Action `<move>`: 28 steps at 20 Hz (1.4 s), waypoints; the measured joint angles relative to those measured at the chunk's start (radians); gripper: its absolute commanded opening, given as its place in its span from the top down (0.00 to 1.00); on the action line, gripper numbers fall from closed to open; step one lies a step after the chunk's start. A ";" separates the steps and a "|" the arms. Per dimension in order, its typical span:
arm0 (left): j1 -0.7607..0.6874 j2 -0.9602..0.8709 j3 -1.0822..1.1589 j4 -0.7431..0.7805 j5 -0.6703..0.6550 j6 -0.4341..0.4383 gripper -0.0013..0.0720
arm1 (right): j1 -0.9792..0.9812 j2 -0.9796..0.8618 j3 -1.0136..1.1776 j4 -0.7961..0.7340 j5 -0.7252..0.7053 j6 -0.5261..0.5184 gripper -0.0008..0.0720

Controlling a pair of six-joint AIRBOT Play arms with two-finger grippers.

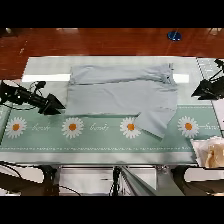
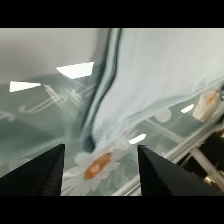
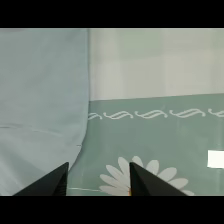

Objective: Fold the shirts.

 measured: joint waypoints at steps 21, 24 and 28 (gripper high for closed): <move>-0.068 -0.053 -0.006 0.002 0.092 -0.026 0.95 | -0.117 0.163 -0.399 0.130 -0.093 -0.094 0.34; -0.064 -0.053 -0.006 0.004 0.089 -0.022 0.95 | -0.097 0.178 -0.520 0.184 -0.193 -0.109 0.34; -0.062 -0.053 -0.006 0.005 0.087 -0.014 0.95 | -0.011 0.185 -0.622 0.215 -0.327 -0.115 0.34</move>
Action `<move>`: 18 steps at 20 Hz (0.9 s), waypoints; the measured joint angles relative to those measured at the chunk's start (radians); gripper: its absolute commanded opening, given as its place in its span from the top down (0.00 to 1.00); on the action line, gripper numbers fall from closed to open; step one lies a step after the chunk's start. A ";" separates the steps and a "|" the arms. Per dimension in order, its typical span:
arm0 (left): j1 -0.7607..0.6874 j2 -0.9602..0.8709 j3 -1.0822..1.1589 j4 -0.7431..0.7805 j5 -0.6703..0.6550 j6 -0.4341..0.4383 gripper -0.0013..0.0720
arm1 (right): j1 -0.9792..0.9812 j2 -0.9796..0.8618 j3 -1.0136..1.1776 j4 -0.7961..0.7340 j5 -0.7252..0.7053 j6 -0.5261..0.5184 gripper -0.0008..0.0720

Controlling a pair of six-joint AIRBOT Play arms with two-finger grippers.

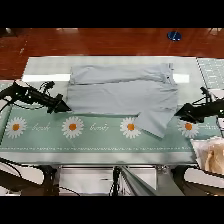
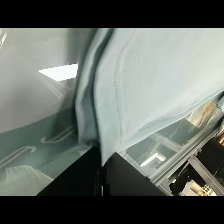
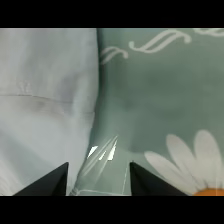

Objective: Fold the shirts.

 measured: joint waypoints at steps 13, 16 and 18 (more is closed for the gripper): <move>0.023 0.052 0.011 -0.059 0.032 0.088 0.95 | 0.189 0.129 -0.013 0.016 -0.225 0.089 0.94; 0.044 0.118 0.058 -0.196 0.016 0.137 0.95 | 0.192 0.215 0.064 0.017 -0.273 0.079 0.94; 0.042 0.143 0.107 -0.261 0.025 0.156 0.95 | 0.193 0.217 0.126 0.028 -0.307 0.077 0.94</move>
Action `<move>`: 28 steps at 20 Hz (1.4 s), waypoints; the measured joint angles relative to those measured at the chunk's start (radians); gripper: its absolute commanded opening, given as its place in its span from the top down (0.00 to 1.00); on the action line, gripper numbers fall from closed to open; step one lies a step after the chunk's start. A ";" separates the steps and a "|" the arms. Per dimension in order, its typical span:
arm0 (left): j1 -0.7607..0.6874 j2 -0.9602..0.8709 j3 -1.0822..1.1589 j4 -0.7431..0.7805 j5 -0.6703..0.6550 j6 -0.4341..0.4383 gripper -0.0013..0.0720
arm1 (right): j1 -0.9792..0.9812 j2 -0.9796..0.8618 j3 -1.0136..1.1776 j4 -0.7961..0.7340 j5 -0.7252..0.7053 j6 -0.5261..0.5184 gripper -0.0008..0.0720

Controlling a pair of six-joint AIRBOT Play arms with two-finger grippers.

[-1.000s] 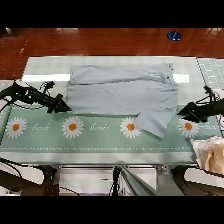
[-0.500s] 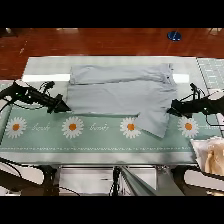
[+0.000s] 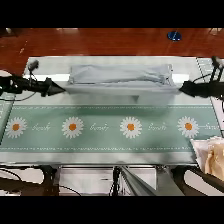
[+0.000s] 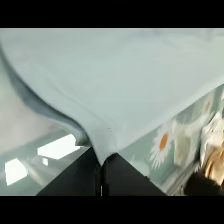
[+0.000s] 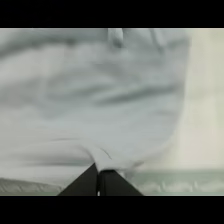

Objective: Fold the shirts.

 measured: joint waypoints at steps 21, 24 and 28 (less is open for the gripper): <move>-0.035 -0.212 0.210 -0.076 0.236 -0.038 0.95 | 0.069 -0.488 0.329 0.156 -0.350 0.013 0.94; -0.035 -0.249 0.287 -0.077 0.240 -0.052 0.95 | 0.080 -0.503 0.330 0.161 -0.420 0.013 0.94; -0.046 -0.307 0.387 -0.079 0.246 -0.079 0.95 | 0.090 -0.512 0.330 0.159 -0.483 0.012 0.94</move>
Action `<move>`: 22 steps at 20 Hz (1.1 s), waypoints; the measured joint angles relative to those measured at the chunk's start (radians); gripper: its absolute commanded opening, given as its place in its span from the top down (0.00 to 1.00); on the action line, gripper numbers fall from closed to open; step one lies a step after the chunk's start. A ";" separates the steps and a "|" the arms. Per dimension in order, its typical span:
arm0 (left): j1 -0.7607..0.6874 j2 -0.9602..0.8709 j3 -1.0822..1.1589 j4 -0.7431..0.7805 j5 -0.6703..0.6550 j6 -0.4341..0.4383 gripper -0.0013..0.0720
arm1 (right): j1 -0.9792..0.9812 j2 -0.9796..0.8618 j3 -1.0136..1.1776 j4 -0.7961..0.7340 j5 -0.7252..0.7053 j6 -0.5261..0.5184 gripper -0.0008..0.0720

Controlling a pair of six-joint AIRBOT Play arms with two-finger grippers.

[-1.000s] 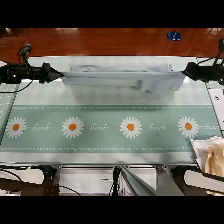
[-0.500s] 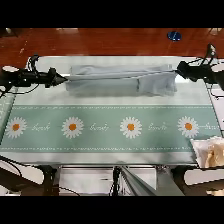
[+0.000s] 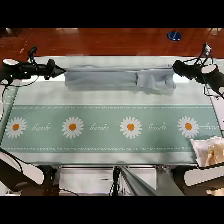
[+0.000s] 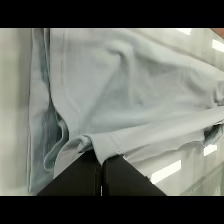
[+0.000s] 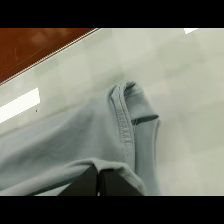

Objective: Fold the shirts.

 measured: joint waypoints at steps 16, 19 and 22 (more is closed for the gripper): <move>-0.064 -0.142 0.116 -0.031 0.084 -0.014 0.20 | 0.042 -0.066 0.017 -0.002 -0.165 -0.015 0.69; -0.058 -0.137 0.122 -0.073 0.091 0.010 0.20 | 0.042 -0.049 0.017 0.002 -0.172 -0.016 0.29; -0.032 -0.109 0.146 -0.112 0.085 0.038 0.21 | 0.033 0.021 0.017 -0.014 -0.174 -0.017 0.27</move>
